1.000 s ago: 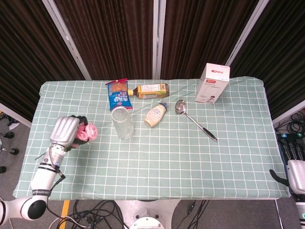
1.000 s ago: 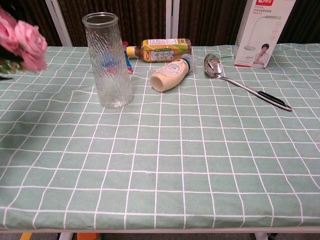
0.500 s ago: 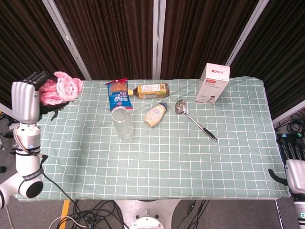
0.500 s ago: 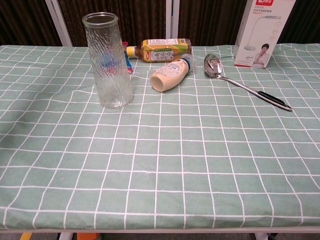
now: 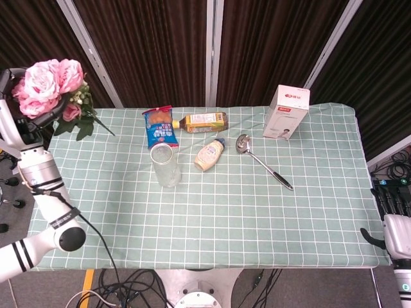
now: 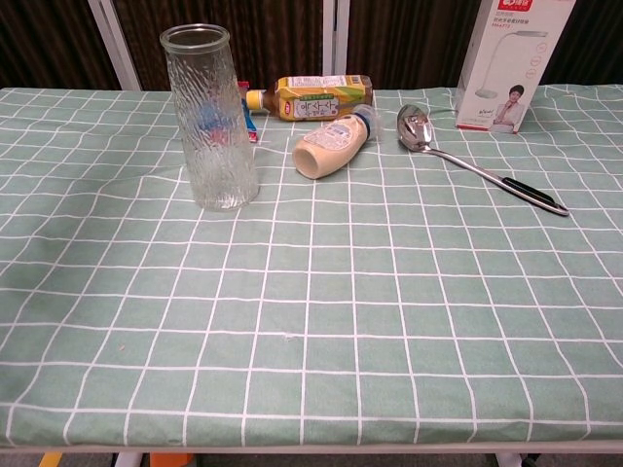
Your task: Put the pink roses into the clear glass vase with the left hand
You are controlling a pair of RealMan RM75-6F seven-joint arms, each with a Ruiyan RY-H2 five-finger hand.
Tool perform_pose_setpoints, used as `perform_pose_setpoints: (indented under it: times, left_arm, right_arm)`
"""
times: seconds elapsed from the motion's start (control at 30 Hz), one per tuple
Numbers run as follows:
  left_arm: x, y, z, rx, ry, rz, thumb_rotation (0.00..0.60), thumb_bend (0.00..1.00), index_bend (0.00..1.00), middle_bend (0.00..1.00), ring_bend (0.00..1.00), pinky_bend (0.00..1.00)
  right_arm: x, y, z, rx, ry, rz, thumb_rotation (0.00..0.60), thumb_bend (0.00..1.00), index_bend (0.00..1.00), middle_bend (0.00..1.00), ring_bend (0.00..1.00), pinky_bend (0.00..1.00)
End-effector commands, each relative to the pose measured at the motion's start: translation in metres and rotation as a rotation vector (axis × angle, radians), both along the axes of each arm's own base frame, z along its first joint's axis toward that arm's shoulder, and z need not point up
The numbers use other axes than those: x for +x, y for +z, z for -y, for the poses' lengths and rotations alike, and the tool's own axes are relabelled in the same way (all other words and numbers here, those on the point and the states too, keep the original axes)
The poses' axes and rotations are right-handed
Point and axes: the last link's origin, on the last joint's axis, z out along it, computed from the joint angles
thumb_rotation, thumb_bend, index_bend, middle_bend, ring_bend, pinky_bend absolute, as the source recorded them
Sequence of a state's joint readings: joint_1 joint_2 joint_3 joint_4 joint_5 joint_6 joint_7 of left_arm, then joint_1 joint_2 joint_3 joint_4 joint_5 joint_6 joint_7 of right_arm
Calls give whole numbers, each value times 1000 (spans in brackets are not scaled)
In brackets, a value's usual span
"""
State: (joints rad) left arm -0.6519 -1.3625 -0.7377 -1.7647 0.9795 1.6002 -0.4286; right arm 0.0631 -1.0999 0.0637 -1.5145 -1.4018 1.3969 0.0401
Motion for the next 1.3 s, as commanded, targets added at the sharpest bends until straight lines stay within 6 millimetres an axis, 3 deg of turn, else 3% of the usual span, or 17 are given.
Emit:
perform_pose_setpoints:
  times: [0.03, 0.57, 0.93, 1.23, 1.3]
  left_arm:
    - [8, -10, -2, -63, -26, 83, 600, 124, 527, 535, 515, 651]
    - [32, -66, -12, -212, -75, 138, 600, 128, 527, 535, 515, 650]
    - [19, -121, 1, -275, -84, -9, 600, 128, 526, 530, 509, 643]
    - [13, -141, 14, -323, -150, -93, 600, 109, 401, 416, 404, 554]
    - [10, -146, 17, -350, -166, -126, 600, 78, 272, 308, 310, 468]
  right_arm:
    - [-1, 0, 0, 0, -4, -1, 600, 136, 0, 0, 0, 0]
    - [-8, 0, -1, -1, -26, 15, 600, 139, 0, 0, 0, 0]
    - [-12, -2, 1, -15, -26, 35, 600, 141, 0, 0, 0, 0]
    - [-14, -2, 1, -25, -28, 45, 600, 145, 0, 0, 0, 0]
    - [-14, -4, 2, -21, -27, 46, 600, 145, 0, 0, 0, 0]
